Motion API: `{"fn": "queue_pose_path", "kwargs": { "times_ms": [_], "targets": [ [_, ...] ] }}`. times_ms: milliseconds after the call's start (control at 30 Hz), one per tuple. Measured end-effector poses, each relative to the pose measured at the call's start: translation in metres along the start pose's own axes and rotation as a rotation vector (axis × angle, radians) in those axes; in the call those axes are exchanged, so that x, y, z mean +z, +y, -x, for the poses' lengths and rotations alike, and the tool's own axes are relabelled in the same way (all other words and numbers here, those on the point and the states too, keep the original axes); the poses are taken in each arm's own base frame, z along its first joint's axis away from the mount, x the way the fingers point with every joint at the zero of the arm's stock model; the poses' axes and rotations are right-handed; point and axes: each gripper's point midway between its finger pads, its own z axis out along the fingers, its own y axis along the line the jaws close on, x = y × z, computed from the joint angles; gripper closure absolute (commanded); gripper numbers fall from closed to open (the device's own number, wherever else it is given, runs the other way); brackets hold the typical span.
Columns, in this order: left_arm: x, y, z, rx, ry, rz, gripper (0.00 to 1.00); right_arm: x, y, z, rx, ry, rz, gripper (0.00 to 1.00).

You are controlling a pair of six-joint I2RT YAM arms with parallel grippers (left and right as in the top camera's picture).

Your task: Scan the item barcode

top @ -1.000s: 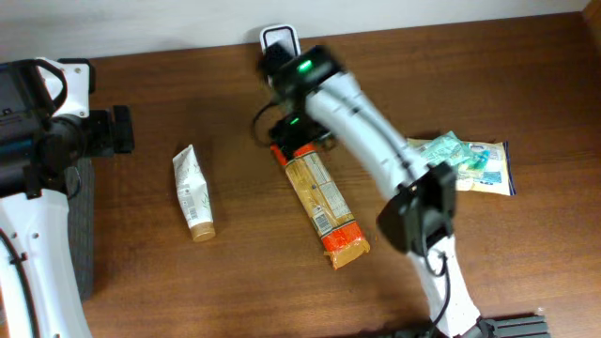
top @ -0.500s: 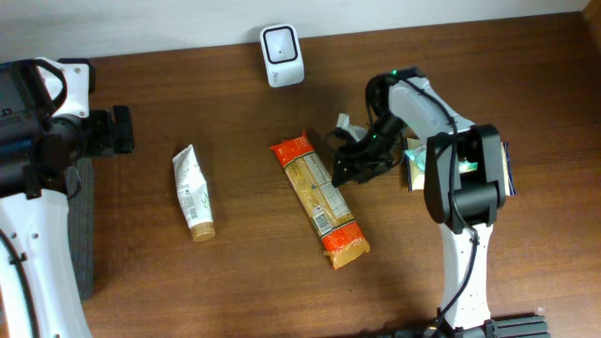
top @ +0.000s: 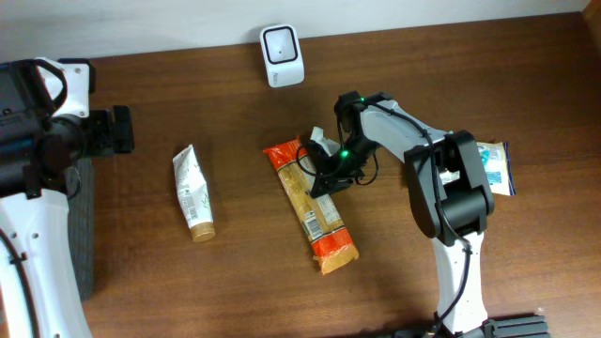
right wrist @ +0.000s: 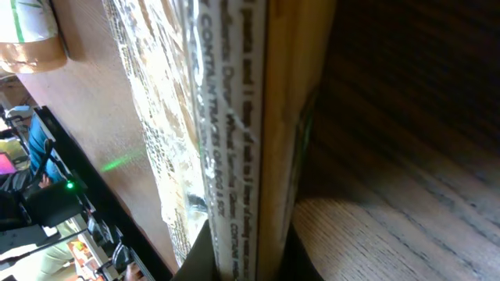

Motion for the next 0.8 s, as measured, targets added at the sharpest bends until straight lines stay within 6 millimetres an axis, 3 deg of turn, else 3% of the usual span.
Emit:
{"fn": "queue_pose_path", "kwargs": {
  "times_ms": [133,233,333,400,500,533,600,633,700,800],
  "targets": [
    [0.0,0.0,0.0,0.0,-0.001,0.001,0.01,-0.009,0.003,0.004,0.0,0.011,-0.054,0.96],
    [0.0,0.0,0.0,0.0,0.0,0.0,0.01,-0.05,-0.003,0.021,0.066,-0.018,-0.344,0.96],
    [0.0,0.0,0.0,0.0,0.0,0.0,0.01,-0.085,-0.016,0.016,0.195,-0.043,-0.679,0.96],
    [0.0,0.0,0.0,0.0,0.001,0.0,0.01,-0.084,-0.014,0.015,0.215,-0.057,-0.824,0.96],
    [0.0,0.0,0.0,0.0,0.0,0.0,0.01,-0.055,0.003,0.017,0.164,-0.042,-0.91,0.92],
    [0.0,0.0,0.0,0.0,0.0,0.0,0.01,-0.041,0.003,0.016,0.149,-0.017,-0.935,0.86],
    [0.0,0.0,0.0,0.0,0.0,0.0,0.01,-0.038,0.003,0.018,0.148,-0.018,-0.955,0.71],
    [0.0,0.0,0.0,0.0,0.0,0.0,0.01,-0.037,0.003,0.018,0.149,-0.018,-0.956,0.43],
    [0.0,0.0,0.0,0.0,0.0,0.0,0.01,-0.036,-0.001,0.022,0.154,-0.026,-0.957,0.18],
    [0.0,0.0,0.0,0.0,0.0,0.0,0.01,-0.037,-0.011,0.028,0.162,-0.032,-0.903,0.21]
  ]
}}
